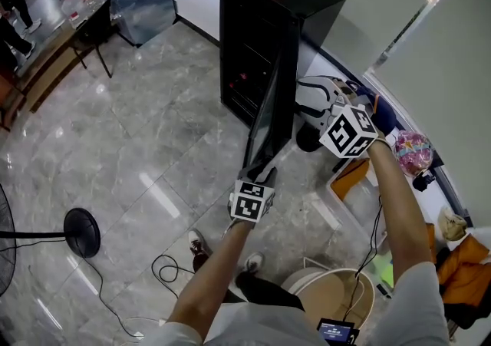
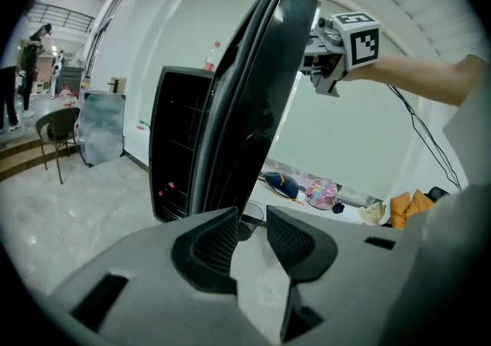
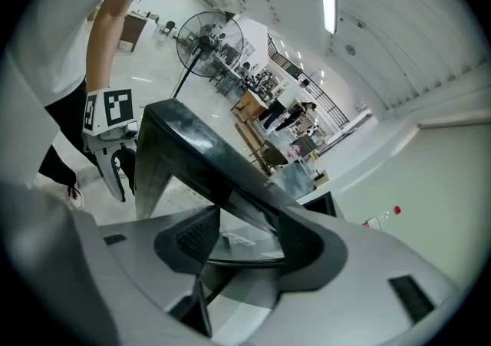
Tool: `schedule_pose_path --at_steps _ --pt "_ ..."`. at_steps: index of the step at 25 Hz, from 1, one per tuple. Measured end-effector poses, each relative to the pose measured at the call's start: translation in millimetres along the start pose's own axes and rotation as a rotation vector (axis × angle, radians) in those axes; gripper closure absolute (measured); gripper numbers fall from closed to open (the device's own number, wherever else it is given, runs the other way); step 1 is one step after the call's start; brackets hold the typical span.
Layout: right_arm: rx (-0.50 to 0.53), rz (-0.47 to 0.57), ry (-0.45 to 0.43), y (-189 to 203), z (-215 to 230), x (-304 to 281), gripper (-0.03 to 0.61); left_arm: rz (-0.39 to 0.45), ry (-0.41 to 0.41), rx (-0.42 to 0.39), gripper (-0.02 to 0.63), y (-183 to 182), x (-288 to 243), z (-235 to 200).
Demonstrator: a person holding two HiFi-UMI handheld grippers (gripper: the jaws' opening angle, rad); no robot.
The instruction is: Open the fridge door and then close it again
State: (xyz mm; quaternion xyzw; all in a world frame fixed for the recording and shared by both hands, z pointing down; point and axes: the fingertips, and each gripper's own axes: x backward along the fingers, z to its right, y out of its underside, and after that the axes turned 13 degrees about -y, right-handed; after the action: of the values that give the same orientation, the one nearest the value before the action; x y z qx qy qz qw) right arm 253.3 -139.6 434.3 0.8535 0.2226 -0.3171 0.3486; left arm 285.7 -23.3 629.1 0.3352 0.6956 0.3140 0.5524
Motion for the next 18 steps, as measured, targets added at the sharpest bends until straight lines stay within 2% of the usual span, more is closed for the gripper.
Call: schedule_pose_path --at_steps 5,18 --pt "-0.008 0.013 0.010 -9.0 3.9 -6.7 0.347 0.011 -0.079 0.015 0.535 -1.1 1.6 -19.6" --pt "0.043 0.014 0.056 -49.1 36.2 -47.3 0.360 0.006 -0.232 0.038 0.536 -15.2 10.3 -113.1"
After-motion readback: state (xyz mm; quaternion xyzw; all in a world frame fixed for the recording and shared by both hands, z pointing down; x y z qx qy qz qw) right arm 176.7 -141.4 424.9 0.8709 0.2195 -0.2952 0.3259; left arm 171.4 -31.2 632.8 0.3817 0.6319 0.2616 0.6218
